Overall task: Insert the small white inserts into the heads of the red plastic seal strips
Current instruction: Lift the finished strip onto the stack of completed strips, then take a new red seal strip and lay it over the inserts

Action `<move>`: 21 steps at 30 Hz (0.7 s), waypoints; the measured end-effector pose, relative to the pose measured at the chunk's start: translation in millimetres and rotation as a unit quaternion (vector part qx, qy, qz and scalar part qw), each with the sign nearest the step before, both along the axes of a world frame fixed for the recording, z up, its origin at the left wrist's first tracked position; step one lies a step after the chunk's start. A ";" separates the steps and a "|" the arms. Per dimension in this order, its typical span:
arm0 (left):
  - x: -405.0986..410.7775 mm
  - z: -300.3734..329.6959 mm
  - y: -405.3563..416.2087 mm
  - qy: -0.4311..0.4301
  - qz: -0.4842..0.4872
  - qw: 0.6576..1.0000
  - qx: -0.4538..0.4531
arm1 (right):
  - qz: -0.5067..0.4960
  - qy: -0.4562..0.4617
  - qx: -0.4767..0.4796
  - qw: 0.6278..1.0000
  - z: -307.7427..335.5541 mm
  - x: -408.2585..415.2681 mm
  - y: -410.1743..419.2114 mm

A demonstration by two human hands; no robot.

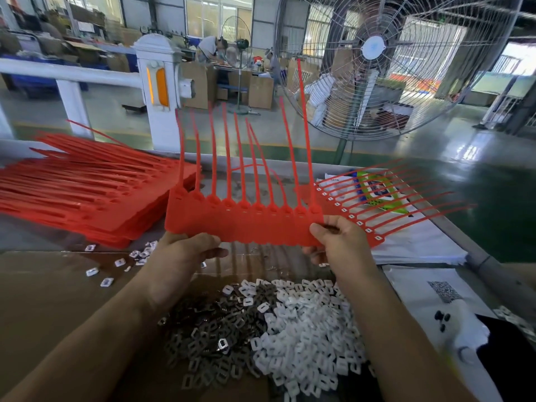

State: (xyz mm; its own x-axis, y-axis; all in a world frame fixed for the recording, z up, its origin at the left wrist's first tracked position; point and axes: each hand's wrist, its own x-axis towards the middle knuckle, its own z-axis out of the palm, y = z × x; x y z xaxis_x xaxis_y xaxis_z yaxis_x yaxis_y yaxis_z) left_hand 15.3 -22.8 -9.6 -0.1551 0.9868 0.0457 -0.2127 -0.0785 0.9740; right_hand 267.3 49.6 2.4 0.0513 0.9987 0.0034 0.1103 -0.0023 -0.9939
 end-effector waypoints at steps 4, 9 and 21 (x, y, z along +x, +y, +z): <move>-2.6 1.7 3.4 -0.019 0.008 0.999 0.037 | -0.027 -0.030 -0.014 0.999 1.1 4.5 1.6; -10.8 -1.1 9.3 -0.023 0.036 0.998 0.049 | -0.047 -0.119 0.003 0.992 4.0 11.2 4.3; -12.2 8.7 7.3 -0.010 0.057 0.984 0.169 | -0.076 -0.014 0.097 0.992 20.0 7.0 -4.0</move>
